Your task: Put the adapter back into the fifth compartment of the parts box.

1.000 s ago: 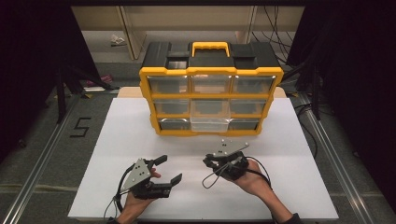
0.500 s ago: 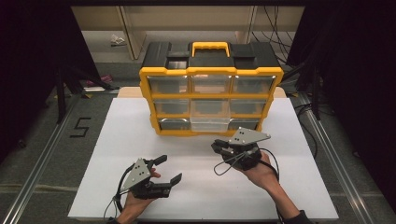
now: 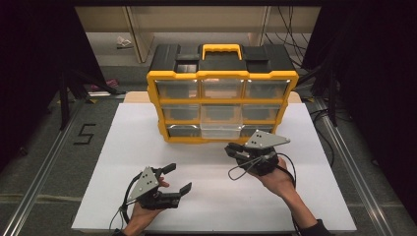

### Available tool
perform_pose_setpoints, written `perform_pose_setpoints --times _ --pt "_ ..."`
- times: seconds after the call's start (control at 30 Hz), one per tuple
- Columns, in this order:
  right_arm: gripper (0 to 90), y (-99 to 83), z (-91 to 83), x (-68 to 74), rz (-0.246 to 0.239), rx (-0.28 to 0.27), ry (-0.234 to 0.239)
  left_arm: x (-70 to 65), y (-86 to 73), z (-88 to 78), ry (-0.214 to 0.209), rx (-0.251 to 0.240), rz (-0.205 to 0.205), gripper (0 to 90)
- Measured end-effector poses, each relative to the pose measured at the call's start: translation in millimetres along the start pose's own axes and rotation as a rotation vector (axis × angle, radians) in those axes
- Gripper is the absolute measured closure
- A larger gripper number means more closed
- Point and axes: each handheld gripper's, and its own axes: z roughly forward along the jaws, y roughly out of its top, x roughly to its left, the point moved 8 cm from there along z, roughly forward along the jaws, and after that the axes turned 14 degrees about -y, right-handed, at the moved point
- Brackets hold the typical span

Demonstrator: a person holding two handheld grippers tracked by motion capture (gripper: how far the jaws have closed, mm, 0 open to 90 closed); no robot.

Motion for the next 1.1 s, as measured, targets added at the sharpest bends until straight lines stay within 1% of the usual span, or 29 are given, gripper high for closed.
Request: perform_pose_setpoints --times 0.2,0.33,0.67,1.0,1.1 --pt "76.3 7.5 0.0 -1.7 0.005 -0.015 0.001 -0.2 0.0 0.5 0.0 0.0 0.0 18.0" --pt "76.3 17.7 0.9 -3.1 0.005 -0.033 -0.001 0.2 -0.1 0.2 0.001 0.001 0.0 18.0" --pt "76.3 28.1 1.9 -7.9 0.019 -0.045 0.003 0.0 -0.4 0.5 0.0 0.003 0.001 18.0" --pt "76.3 39.7 2.9 -12.0 0.023 -0.059 -0.001 -0.2 -0.3 0.4 0.0 0.002 0.0 18.0" --pt "76.4 45.9 3.8 -15.4 0.027 -0.067 -0.008 -0.1 -0.2 0.3 0.002 0.0 -0.001 18.0"
